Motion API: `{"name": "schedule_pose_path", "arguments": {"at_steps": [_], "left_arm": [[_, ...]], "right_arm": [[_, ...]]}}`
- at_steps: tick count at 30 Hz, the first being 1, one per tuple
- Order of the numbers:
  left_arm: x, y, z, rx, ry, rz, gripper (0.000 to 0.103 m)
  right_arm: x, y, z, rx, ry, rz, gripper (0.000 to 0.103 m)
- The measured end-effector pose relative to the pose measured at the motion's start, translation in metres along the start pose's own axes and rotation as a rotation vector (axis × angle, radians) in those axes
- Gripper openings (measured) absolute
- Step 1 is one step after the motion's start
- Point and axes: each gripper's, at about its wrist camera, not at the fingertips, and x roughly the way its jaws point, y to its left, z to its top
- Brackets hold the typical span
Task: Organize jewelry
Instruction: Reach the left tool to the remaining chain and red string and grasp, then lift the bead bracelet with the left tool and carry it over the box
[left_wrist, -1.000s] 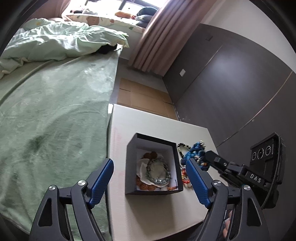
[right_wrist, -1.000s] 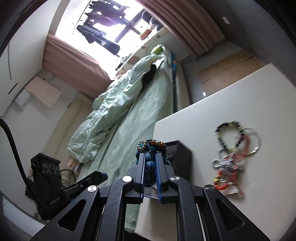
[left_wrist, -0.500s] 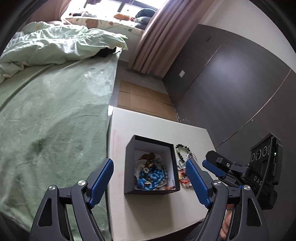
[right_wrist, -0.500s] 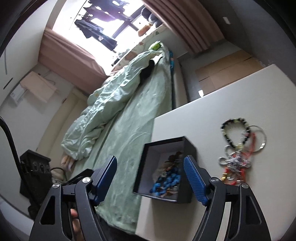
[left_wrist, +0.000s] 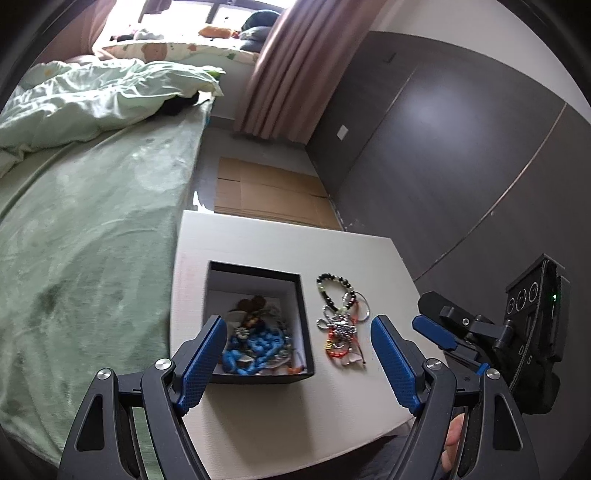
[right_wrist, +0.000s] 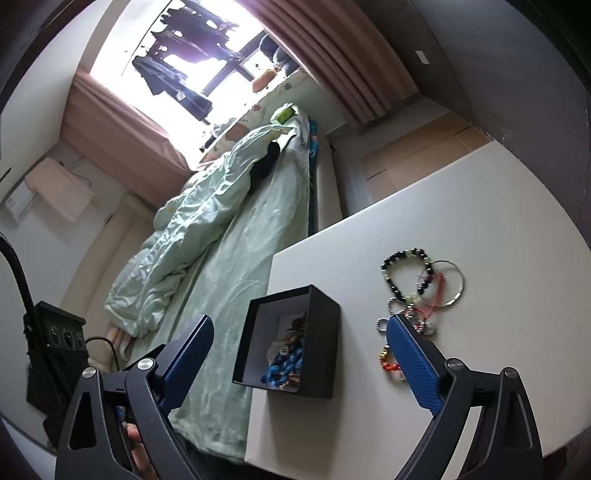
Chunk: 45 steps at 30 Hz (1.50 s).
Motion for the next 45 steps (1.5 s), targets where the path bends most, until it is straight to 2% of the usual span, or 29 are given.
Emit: {"name": "schedule_pose_path", "arguments": {"at_steps": [13, 18, 22, 24, 26, 29, 33, 35, 45], "left_arm": [[0.044, -0.051, 0.001, 0.088, 0.055, 0.024, 0.081], [0.066, -0.069, 0.005, 0.123, 0.093, 0.021, 0.071], [0.091, -0.075, 0.014, 0.124, 0.139, 0.034, 0.061], [0.103, -0.075, 0.018, 0.119, 0.162, 0.050, 0.056], [0.118, -0.076, 0.022, 0.115, 0.188, 0.056, 0.050], [0.138, -0.076, 0.026, 0.109, 0.224, 0.066, 0.046], [0.165, -0.077, 0.030, 0.107, 0.270, 0.095, 0.042], [0.177, -0.077, 0.032, 0.102, 0.292, 0.113, 0.036], [0.223, -0.070, 0.032, 0.095, 0.357, 0.245, 0.029]], "right_arm": [[-0.031, -0.057, 0.009, 0.101, -0.030, -0.016, 0.095], [-0.039, -0.075, 0.010, 0.138, -0.054, -0.015, 0.094], [-0.037, -0.092, 0.010, 0.176, -0.052, -0.029, 0.080], [-0.034, -0.099, 0.011, 0.183, -0.048, -0.042, 0.076], [-0.029, -0.105, 0.012, 0.188, -0.038, -0.067, 0.066], [-0.022, -0.114, 0.014, 0.201, -0.021, -0.084, 0.056], [-0.019, -0.123, 0.018, 0.215, -0.017, -0.117, 0.055], [-0.020, -0.125, 0.020, 0.217, -0.024, -0.117, 0.055], [-0.019, -0.140, 0.025, 0.230, -0.016, -0.141, 0.055]]}}
